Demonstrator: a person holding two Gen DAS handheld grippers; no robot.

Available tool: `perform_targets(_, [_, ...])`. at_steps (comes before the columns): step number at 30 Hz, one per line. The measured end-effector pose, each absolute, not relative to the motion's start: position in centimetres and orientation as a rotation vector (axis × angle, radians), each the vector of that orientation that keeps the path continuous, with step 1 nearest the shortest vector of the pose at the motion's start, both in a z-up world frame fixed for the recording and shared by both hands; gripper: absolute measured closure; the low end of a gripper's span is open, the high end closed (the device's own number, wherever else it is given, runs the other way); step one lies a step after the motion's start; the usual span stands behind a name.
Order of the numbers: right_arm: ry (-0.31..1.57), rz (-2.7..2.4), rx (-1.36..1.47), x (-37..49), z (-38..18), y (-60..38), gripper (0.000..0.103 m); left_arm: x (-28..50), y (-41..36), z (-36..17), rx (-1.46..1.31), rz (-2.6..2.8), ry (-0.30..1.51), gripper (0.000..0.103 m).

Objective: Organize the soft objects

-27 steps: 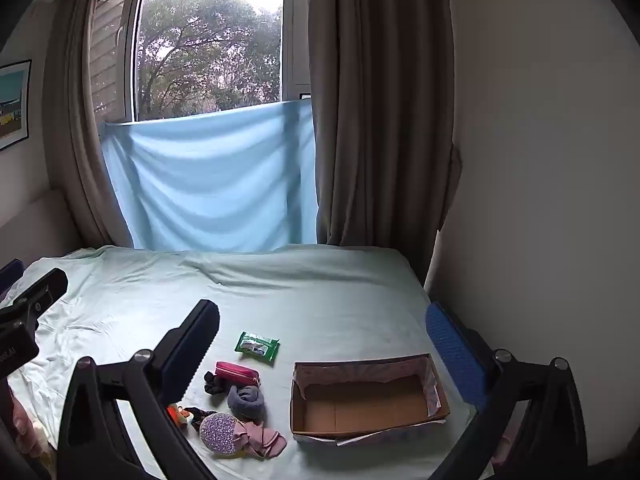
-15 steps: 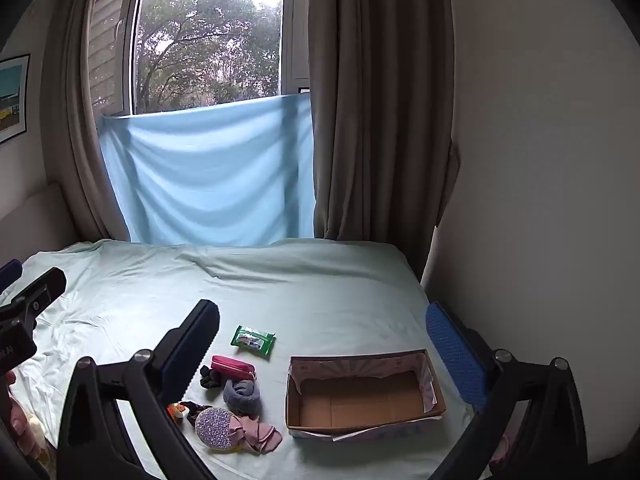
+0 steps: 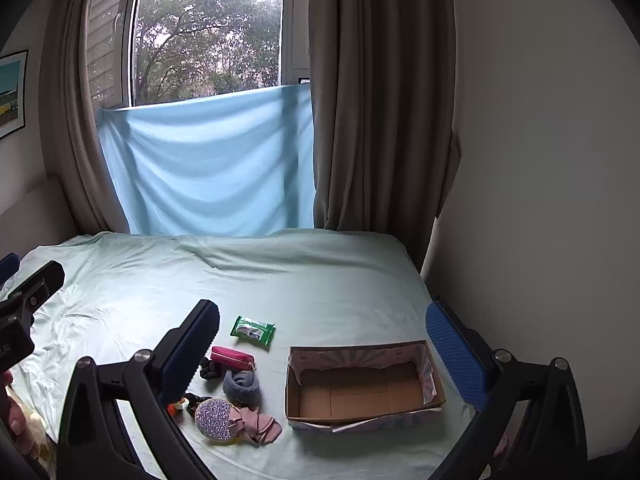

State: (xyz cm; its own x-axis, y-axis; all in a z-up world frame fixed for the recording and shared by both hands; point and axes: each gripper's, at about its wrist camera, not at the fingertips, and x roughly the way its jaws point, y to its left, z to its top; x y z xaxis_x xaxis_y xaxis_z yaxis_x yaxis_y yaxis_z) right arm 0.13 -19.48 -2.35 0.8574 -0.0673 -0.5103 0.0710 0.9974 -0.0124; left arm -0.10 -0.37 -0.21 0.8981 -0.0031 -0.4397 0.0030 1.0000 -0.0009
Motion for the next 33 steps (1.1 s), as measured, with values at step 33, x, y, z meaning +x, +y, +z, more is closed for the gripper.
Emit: perform_targets(33, [0.546, -0.066, 0.021, -0.71, -2.57, -19.92, 0.000, -0.63, -1.28, -0.48, 0.014, -0.006, 0.495, 0.000])
